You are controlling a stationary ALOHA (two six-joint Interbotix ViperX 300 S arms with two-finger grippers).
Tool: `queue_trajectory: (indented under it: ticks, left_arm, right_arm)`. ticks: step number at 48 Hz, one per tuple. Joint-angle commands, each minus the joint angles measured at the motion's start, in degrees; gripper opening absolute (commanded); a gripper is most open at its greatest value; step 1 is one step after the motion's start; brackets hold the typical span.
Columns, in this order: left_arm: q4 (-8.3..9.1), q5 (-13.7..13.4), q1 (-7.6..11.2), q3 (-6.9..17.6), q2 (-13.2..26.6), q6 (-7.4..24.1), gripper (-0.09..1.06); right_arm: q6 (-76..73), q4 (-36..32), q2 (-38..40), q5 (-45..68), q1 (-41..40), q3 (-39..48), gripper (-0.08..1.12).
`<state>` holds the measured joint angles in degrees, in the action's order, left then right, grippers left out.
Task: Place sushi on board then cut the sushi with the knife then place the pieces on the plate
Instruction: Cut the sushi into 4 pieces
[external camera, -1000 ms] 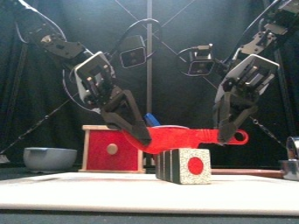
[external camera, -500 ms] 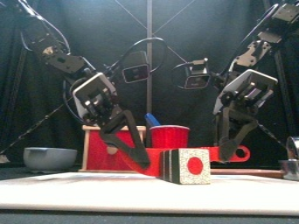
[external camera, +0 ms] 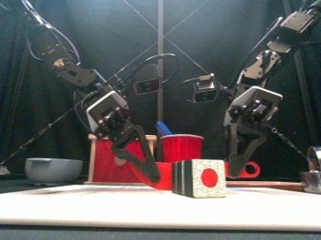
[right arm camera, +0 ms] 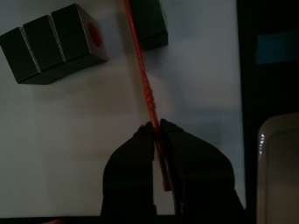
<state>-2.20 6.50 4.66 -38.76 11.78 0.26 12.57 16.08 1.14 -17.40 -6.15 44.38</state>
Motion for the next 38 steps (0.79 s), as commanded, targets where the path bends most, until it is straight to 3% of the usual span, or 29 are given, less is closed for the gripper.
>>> queue_trajectory:
  ticks: [1, 14, 19, 27, 38]
  left_arm:
    - [0.88, 0.2, 0.35, 0.8, -1.5, 0.1, 0.43]
    - [1.05, -2.3, 0.97, 1.0, -7.0, 0.1, 0.43]
    - [1.05, -3.8, 3.25, 0.8, -9.3, -0.1, 0.43]
    - [0.79, -4.0, 6.15, 1.1, -9.5, -0.3, 0.43]
    - [-2.64, -3.9, 8.53, 3.2, -6.7, -0.2, 0.43]
  right_arm:
    - [-0.2, -0.4, 1.4, 0.1, -1.6, -1.5, 0.32]
    - [-0.3, -0.3, 5.1, -5.4, -0.4, -4.0, 0.32]
    - [-0.3, -0.1, 7.0, -6.7, 0.9, -4.7, 0.32]
    - [-0.4, 0.2, 8.5, -7.1, 2.5, -4.7, 0.32]
    - [-0.4, 2.2, 8.5, -7.1, 4.6, -3.9, 0.32]
